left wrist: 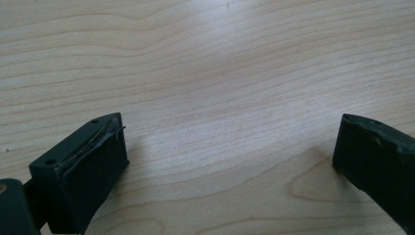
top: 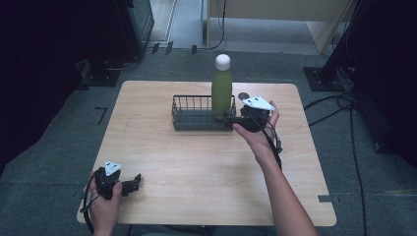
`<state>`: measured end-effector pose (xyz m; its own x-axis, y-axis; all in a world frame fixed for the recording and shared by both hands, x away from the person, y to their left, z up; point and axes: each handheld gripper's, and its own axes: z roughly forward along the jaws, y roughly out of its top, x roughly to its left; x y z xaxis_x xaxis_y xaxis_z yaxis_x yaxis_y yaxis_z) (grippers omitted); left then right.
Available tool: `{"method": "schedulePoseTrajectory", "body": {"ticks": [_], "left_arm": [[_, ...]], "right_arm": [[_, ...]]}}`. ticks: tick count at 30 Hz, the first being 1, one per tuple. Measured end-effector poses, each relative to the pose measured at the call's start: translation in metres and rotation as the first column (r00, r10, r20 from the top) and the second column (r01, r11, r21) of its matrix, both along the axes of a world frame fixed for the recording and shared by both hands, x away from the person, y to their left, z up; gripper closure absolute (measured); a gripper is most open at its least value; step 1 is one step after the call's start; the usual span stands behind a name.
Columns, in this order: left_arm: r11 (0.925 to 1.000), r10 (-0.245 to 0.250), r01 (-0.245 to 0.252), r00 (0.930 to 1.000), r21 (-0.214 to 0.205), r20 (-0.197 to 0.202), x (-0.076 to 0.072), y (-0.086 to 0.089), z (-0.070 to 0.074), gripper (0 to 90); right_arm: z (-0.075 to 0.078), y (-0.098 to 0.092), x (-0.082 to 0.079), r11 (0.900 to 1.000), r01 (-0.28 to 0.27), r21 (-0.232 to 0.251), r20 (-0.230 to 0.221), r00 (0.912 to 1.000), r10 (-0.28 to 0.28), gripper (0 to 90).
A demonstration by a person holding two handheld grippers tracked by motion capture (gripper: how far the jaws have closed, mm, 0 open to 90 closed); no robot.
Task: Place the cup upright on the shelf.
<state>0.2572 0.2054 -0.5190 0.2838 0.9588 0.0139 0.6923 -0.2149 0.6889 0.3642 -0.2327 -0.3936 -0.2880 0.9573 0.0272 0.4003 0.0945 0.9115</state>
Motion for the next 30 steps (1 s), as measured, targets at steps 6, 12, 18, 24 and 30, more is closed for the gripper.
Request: {"method": "schedulePoseTrajectory", "body": {"ticks": [6, 12, 18, 24, 30], "left_arm": [[1.0000, 0.000, 0.000, 1.0000, 0.000, 0.000, 0.000, 0.000, 0.000, 0.1], [1.0000, 0.000, 0.000, 1.0000, 0.001, 0.000, 0.000, 0.000, 0.000, 0.1], [1.0000, 0.001, -0.001, 1.0000, -0.001, 0.001, 0.000, 0.000, 0.000, 0.1], [1.0000, 0.000, 0.000, 1.0000, 0.000, 0.001, 0.000, 0.000, 0.000, 0.1], [1.0000, -0.001, 0.001, 1.0000, 0.001, 0.000, 0.000, 0.000, 0.000, 0.1]], "right_arm": [[-0.006, -0.014, -0.012, 0.9999, 0.016, -0.004, -0.007, 0.9998, -0.016, 1.0], [-0.012, -0.029, -0.024, 0.9995, 0.032, -0.006, -0.014, 0.9994, -0.032, 1.0], [-0.022, -0.042, -0.035, 0.9985, 0.054, -0.014, -0.024, 0.9982, -0.054, 1.0], [-0.028, -0.053, -0.043, 0.9975, 0.070, -0.009, -0.029, 0.9971, -0.070, 1.0], [-0.038, -0.066, -0.054, 0.9959, 0.090, -0.005, -0.048, 0.9948, -0.090, 1.0]]}}
